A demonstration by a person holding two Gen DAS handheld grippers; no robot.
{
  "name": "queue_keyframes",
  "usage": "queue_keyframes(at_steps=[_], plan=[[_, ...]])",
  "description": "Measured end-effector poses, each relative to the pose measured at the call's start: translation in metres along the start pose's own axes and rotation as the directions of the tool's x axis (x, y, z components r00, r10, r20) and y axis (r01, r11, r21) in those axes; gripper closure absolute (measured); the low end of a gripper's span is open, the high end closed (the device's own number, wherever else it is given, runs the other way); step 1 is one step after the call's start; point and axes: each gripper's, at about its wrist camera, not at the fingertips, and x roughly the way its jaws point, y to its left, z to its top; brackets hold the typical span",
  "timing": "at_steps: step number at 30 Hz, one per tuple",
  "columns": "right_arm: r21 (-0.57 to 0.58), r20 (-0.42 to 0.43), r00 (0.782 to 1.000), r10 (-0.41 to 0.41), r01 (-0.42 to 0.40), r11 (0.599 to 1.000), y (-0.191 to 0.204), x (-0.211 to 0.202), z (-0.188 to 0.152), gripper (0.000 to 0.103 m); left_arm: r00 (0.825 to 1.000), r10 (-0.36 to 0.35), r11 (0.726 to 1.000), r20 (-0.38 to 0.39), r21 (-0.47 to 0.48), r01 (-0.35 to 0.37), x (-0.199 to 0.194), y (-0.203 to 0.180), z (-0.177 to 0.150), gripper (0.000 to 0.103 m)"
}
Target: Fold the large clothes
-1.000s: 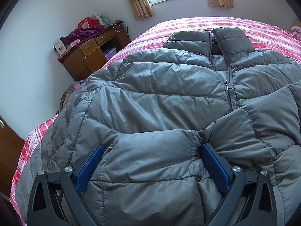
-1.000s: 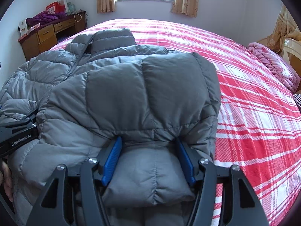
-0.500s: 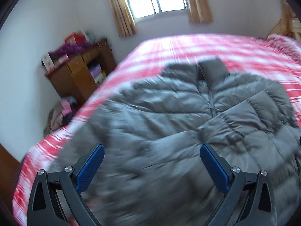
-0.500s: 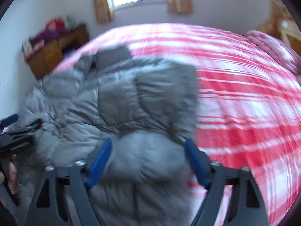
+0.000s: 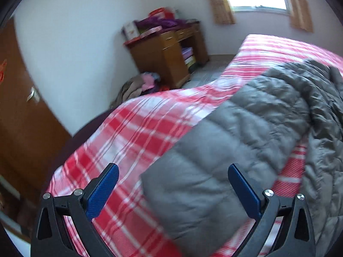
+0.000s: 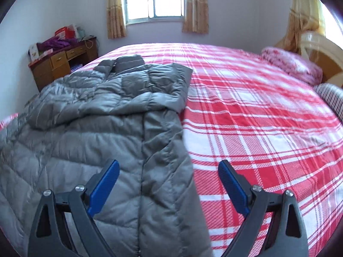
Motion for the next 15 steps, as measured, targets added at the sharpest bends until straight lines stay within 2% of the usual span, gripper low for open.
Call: queue_keyframes(at_steps=[2,6,8,10,11,13,15], plan=[[-0.055,-0.003,1.0,-0.019,0.019,0.998,0.01,0.005,-0.005,0.008,1.0,-0.012,0.998,-0.027,-0.054,0.011,0.006,0.013,-0.007,0.001],[-0.121,-0.029,0.998,-0.05,0.046,0.992,0.023,0.014,-0.014,0.008,0.989,-0.109,0.989,-0.101,-0.108,0.098,0.032,0.008,-0.011,0.001],[-0.127,-0.046,0.998,-0.052,0.045,0.991,0.023,0.019,-0.016,0.008,0.982,-0.158,0.981,-0.099,-0.13,0.145,0.037,0.003,-0.01,0.002],[-0.117,-0.049,0.997,-0.052,0.046,0.992,0.02,0.02,-0.018,0.008,0.979,-0.181,0.976,-0.088,-0.139,0.168,0.039,0.001,-0.008,0.034],[-0.111,-0.05,0.997,-0.05,0.044,0.993,0.019,0.021,-0.019,0.007,0.976,-0.199,0.972,-0.092,-0.143,0.185,0.039,0.002,-0.006,0.063],[-0.097,-0.053,0.998,-0.046,0.041,0.994,0.017,0.021,-0.021,0.006,0.973,-0.217,0.966,-0.074,-0.163,0.202,0.035,0.006,0.002,0.078],[-0.081,-0.058,0.997,-0.042,0.037,0.996,0.015,0.022,-0.021,0.006,0.977,-0.212,0.966,-0.015,-0.151,0.208,0.019,0.009,0.016,0.083]])
